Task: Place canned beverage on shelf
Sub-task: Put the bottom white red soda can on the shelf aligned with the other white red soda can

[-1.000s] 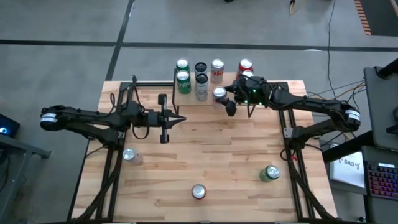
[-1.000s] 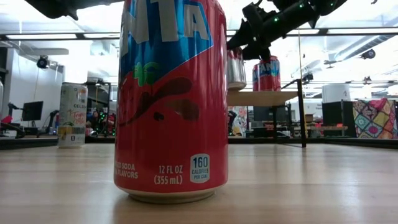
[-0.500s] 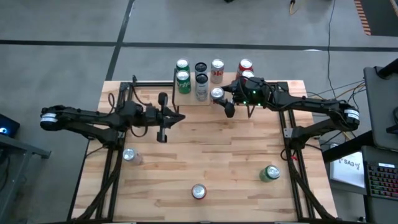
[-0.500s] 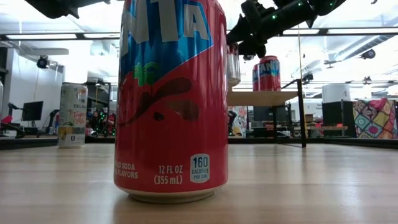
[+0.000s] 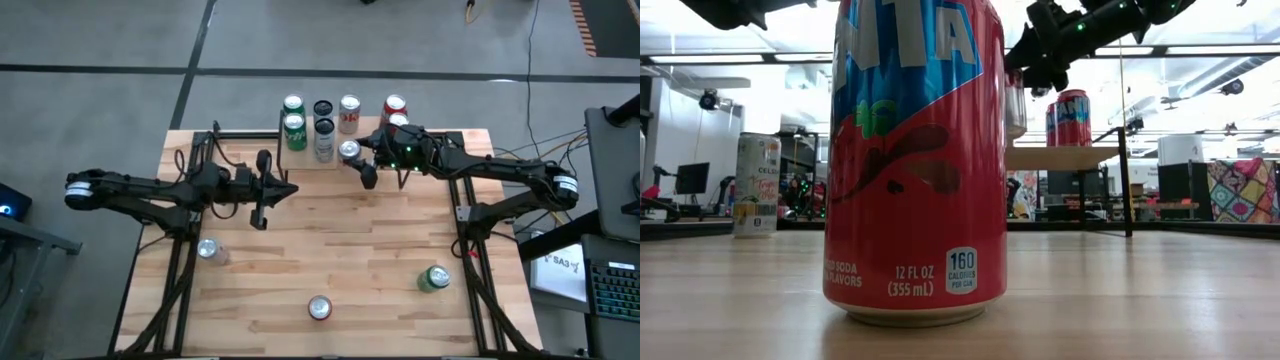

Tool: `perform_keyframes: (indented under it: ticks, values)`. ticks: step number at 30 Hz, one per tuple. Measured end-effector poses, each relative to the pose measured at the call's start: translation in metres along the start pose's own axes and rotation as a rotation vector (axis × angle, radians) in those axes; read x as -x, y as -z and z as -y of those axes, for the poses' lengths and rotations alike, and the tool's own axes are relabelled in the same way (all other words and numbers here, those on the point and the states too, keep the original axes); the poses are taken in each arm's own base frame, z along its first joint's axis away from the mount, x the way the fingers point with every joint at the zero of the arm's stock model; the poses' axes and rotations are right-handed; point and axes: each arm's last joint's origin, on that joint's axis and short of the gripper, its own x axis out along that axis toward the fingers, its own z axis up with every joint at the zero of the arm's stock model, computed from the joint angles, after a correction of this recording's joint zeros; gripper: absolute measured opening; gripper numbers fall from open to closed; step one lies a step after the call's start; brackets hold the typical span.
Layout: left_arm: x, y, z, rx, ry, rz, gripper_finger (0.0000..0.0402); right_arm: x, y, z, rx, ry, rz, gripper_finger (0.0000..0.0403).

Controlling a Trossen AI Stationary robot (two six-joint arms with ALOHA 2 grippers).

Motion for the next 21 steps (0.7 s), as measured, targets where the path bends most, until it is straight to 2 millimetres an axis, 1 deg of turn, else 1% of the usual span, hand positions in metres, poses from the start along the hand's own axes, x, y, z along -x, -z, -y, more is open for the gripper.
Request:
perform_keyframes:
  ticks: [4,15,21]
  values:
    - [0.0,-0.0001,0.0001,0.0,0.001,0.001,0.0,0.0002,0.0025,0.0008,0.002,0.024,-0.025,0.0293]
    - [0.0,0.0002,0.0001,-0.003,0.001,-0.002,0.0,0.0006,0.0046,0.0029,-0.053,0.092,-0.02,0.0293]
    - [0.0001,0.0004,0.0001,-0.025,0.0,-0.004,0.0,-0.0001,0.005,0.0061,-0.076,0.202,0.003,0.0293]
